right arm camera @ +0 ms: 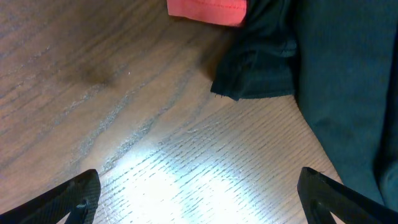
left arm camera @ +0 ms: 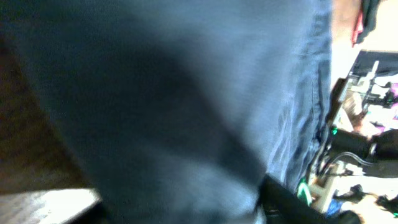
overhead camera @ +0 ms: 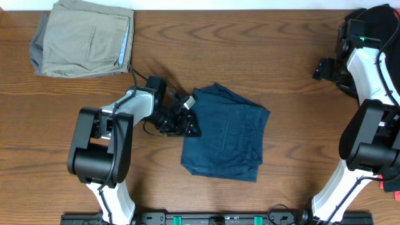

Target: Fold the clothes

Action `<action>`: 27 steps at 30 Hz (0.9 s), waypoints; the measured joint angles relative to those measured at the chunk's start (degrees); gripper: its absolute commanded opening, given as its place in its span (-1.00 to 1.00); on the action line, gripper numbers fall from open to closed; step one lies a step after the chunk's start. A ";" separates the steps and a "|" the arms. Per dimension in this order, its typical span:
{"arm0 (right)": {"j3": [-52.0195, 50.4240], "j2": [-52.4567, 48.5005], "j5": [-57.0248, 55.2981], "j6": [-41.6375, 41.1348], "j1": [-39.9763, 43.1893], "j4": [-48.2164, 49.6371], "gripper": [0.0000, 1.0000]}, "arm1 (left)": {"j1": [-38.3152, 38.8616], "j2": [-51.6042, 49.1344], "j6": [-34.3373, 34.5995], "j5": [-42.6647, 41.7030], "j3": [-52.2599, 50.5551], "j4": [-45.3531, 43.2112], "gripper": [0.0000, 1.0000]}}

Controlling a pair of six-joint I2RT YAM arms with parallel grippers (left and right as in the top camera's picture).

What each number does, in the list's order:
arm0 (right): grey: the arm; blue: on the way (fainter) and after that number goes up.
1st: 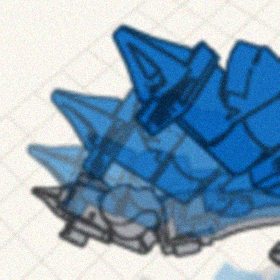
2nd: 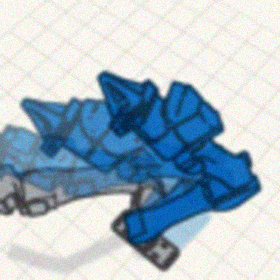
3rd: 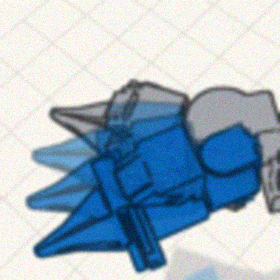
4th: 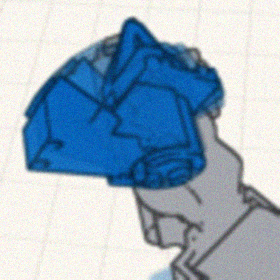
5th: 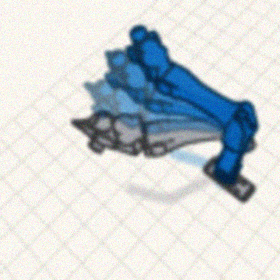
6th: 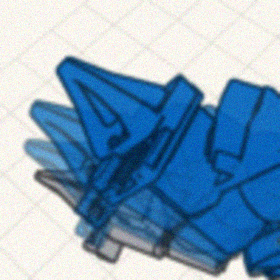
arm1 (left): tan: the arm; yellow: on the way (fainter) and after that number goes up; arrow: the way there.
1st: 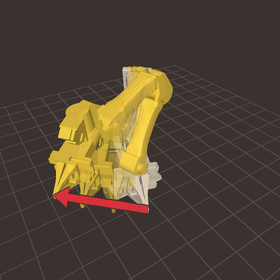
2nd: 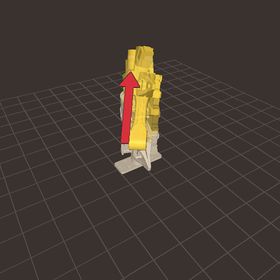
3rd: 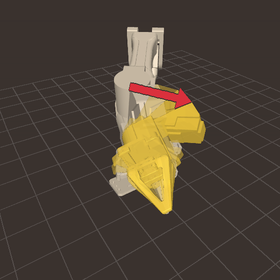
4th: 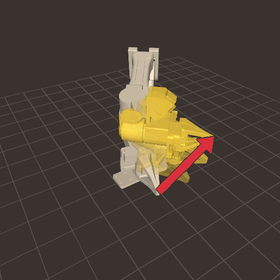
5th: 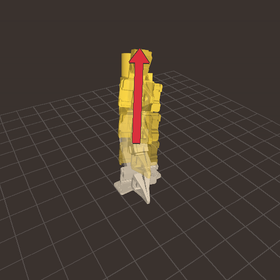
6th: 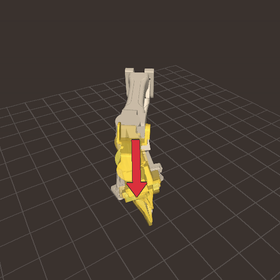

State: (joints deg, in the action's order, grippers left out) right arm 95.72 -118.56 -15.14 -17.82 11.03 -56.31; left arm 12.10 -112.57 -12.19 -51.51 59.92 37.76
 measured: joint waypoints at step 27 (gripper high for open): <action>0.00 0.00 0.02 0.00 0.00 0.00 0.99 | -7.19 -0.70 4.74 44.74 34.32 3.15 -0.88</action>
State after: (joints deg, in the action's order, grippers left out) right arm 95.72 -118.56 -15.11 -17.82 11.03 -56.31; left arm 4.91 -113.27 -7.44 -6.76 94.24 40.91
